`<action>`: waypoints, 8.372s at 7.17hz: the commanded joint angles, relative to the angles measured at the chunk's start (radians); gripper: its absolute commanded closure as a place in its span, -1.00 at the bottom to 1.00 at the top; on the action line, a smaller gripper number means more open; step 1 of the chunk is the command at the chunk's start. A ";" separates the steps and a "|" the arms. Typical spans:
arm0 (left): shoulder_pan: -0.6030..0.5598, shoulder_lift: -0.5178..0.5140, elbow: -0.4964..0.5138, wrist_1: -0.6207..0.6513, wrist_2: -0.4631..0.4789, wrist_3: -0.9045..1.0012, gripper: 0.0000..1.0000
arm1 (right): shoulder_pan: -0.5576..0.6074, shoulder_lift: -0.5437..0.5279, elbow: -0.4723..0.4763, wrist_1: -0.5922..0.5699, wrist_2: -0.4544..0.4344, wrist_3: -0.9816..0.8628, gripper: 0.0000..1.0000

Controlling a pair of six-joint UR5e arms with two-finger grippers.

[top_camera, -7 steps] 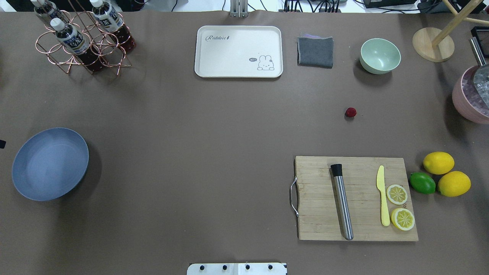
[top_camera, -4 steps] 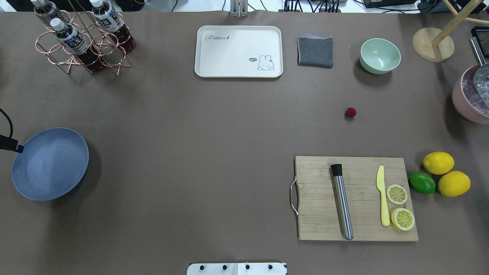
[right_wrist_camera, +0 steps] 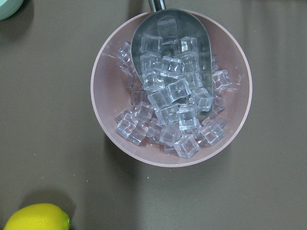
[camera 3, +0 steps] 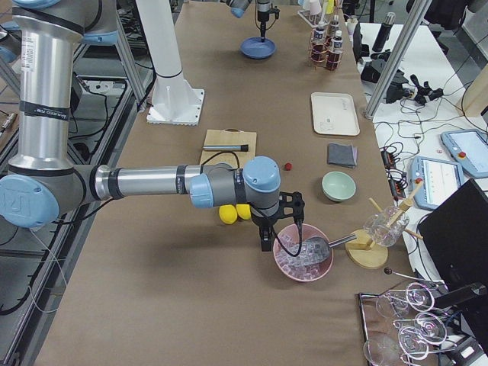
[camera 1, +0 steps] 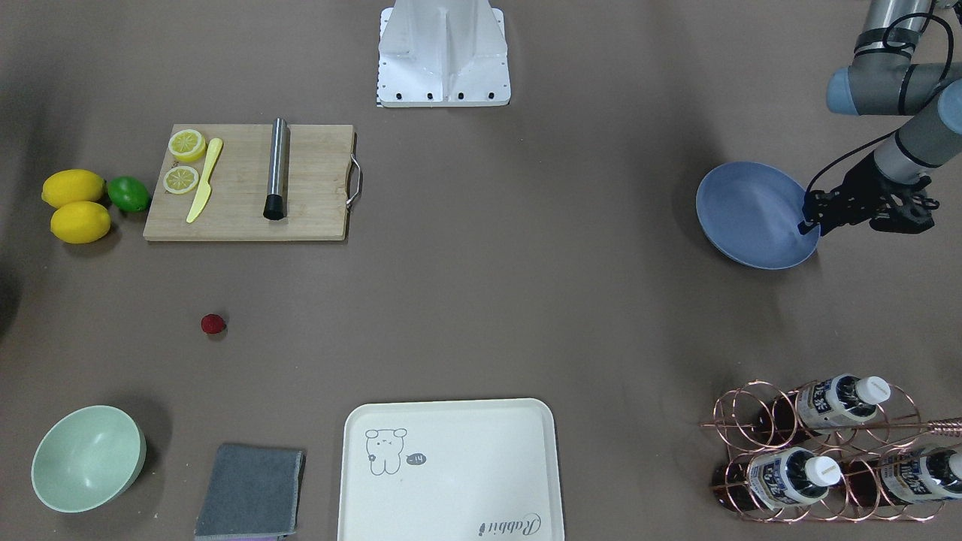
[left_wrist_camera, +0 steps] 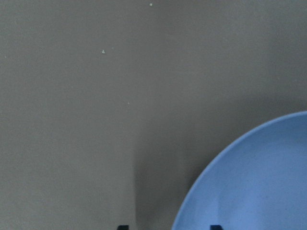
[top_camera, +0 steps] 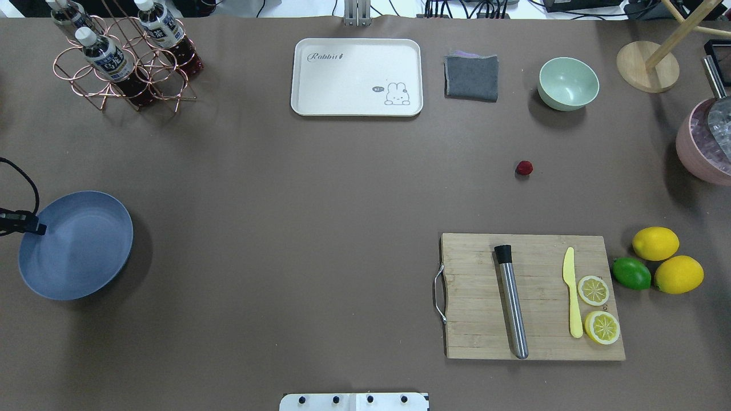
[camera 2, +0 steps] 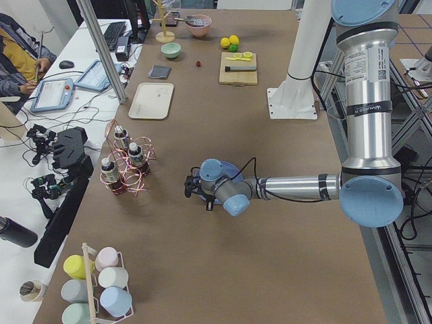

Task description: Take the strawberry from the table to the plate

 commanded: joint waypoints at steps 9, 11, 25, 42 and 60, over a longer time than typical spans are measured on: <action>0.257 -0.301 -0.334 0.250 0.072 -0.603 1.00 | -0.505 0.455 -0.090 0.001 -0.134 0.515 -0.93; 0.364 -0.479 -0.342 0.455 0.230 -0.631 1.00 | -0.595 0.491 -0.205 0.138 -0.161 0.558 -0.87; 0.418 -0.593 -0.314 0.592 0.395 -0.676 -0.95 | -0.776 0.720 -0.266 0.201 -0.236 0.821 1.00; -0.172 -0.135 -0.420 0.593 -0.046 0.166 -0.95 | -0.431 0.384 0.135 -0.257 -0.114 0.355 -1.00; -0.507 0.050 -0.284 0.593 -0.155 0.665 -0.95 | 0.021 0.167 -0.155 -0.250 -0.008 -0.336 -1.00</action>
